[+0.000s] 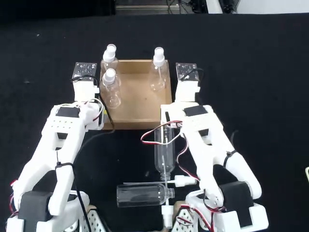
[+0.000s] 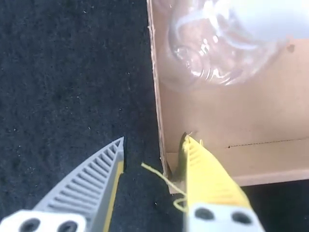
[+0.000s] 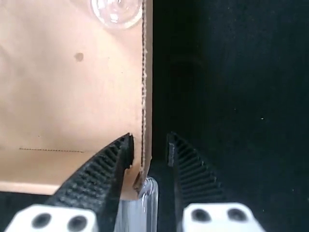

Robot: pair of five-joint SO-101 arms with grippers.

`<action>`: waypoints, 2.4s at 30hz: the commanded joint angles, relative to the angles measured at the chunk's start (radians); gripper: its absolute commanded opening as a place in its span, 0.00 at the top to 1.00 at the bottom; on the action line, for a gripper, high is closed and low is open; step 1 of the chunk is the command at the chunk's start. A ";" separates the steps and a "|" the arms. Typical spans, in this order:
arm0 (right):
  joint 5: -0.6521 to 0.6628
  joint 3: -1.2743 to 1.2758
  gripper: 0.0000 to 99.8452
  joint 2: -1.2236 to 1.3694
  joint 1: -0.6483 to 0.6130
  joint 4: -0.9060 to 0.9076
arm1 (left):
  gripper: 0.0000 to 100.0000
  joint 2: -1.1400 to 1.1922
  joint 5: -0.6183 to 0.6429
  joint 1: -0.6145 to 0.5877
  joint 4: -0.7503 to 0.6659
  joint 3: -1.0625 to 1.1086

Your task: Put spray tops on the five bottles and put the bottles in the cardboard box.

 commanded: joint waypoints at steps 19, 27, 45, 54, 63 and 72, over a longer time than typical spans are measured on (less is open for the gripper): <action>0.009 -0.031 0.90 -0.007 0.020 0.074 | 0.82 -0.009 -0.005 0.016 0.041 -0.010; 0.009 -0.033 0.90 -0.007 0.020 0.072 | 0.82 -0.009 -0.003 0.016 0.043 -0.010; 0.009 -0.047 0.90 -0.007 0.021 0.044 | 0.82 -0.114 -0.002 0.018 0.044 0.005; 0.009 -0.050 0.90 -0.007 0.021 0.044 | 0.82 -0.123 -0.002 0.019 0.044 0.039; 0.028 -0.050 0.90 -0.007 0.021 0.044 | 0.82 -0.124 0.000 0.027 0.077 0.038; 0.043 -0.051 0.90 -0.007 0.021 0.044 | 0.82 -0.124 0.035 0.021 0.080 0.039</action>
